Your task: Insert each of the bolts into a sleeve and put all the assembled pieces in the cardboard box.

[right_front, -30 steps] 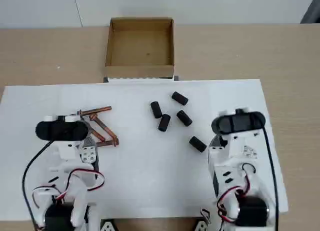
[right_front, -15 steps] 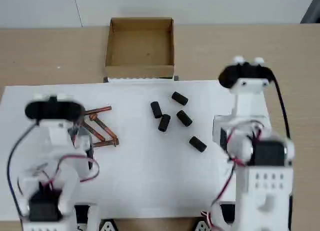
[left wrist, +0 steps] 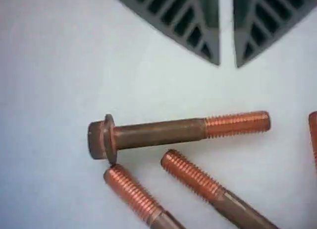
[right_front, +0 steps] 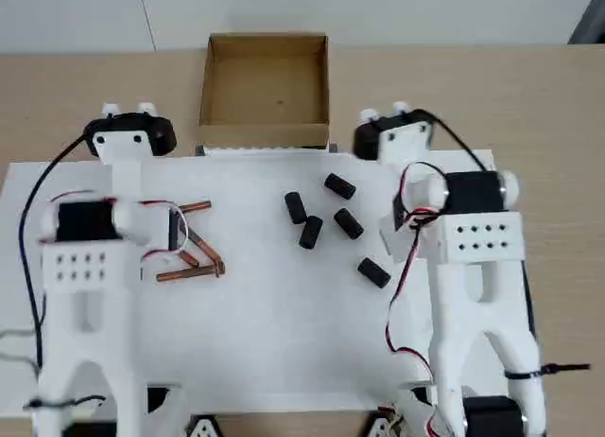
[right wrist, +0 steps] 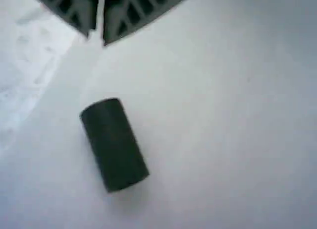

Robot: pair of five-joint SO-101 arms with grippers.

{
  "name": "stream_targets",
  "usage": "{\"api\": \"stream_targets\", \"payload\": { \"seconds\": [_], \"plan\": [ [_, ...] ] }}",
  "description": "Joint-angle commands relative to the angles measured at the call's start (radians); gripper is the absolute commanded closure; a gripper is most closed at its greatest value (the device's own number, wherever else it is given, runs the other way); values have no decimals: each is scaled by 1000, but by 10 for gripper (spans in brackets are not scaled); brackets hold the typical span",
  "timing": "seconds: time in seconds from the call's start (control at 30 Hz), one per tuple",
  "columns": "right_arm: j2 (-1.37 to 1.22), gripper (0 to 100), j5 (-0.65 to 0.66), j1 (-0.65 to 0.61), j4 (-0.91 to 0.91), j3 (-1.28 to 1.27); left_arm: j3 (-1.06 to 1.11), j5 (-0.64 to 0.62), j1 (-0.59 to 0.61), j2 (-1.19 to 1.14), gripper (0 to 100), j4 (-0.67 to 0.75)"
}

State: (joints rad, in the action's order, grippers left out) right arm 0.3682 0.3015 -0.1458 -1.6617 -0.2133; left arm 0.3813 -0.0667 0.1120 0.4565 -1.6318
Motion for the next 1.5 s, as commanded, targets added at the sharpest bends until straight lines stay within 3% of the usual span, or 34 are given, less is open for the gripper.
{"api": "stream_targets", "payload": {
  "seconds": [0.0,0.27,0.67,1.47],
  "plan": [
    [-19,993,46,-48,-4,18,-41,89,3,-72,992,-8],
    [-113,839,163,-77,-5,14,-42,236,5,-110,993,25],
    [-246,838,319,-77,24,14,-41,238,3,-120,989,28],
    [-498,840,307,-133,160,14,-38,238,3,-120,989,23]
  ]
}}
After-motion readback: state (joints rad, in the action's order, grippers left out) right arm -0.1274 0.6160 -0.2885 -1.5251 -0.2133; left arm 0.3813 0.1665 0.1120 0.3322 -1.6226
